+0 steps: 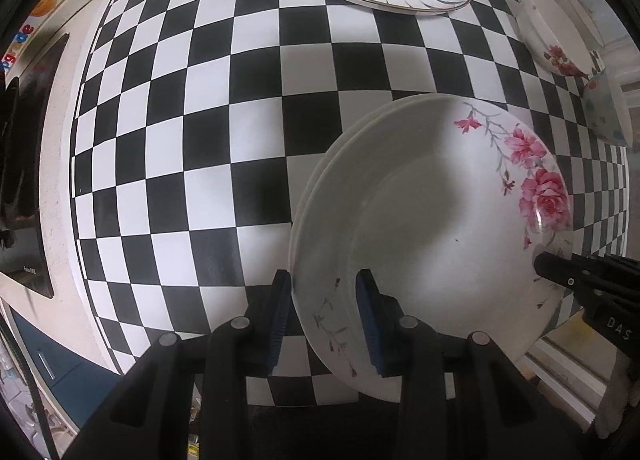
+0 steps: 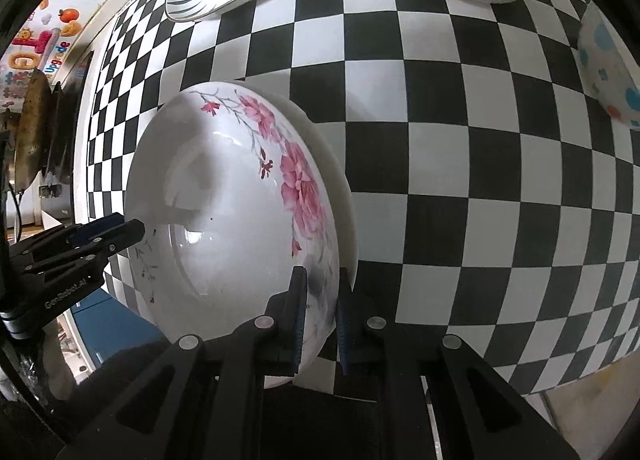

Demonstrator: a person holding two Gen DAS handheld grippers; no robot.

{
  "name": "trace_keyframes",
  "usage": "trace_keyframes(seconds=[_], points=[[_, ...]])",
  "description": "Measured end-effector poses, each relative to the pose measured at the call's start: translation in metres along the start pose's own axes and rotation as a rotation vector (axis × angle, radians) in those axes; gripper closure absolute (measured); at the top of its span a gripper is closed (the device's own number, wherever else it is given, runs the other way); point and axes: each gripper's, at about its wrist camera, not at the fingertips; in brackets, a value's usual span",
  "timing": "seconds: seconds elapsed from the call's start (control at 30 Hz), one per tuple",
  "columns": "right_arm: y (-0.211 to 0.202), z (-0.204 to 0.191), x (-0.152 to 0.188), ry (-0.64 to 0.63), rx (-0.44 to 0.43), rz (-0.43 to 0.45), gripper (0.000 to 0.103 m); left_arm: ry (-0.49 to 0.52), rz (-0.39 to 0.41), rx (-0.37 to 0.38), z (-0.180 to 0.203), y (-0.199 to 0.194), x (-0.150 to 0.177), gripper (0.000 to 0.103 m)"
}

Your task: Organize plates and bowls

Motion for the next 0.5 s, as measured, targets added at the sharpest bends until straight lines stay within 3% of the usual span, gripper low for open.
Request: trace_keyframes(seconds=[0.13,0.23,0.3,0.5], points=[[-0.002,-0.003,0.001,0.005,0.026,0.005,0.088,0.002,-0.004,0.003,0.005,-0.004,0.001,0.072],[-0.003,-0.005,0.001,-0.008,0.094,0.018,0.088,0.004,-0.002,0.0,0.012,-0.006,0.003,0.072],[-0.002,-0.005,0.0,0.006,0.058,0.009,0.087,0.002,-0.002,0.003,0.01,-0.004,0.005,0.072],[-0.001,-0.005,0.001,0.008,0.057,0.006,0.087,-0.001,0.001,0.012,0.006,-0.007,0.009,0.072]])
Point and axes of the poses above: each gripper's, at about its wrist camera, not at the fingertips, and y roughly the way its jaws point, z to its right, x to its underside, and after that the axes turned 1 degree about -x, right-handed
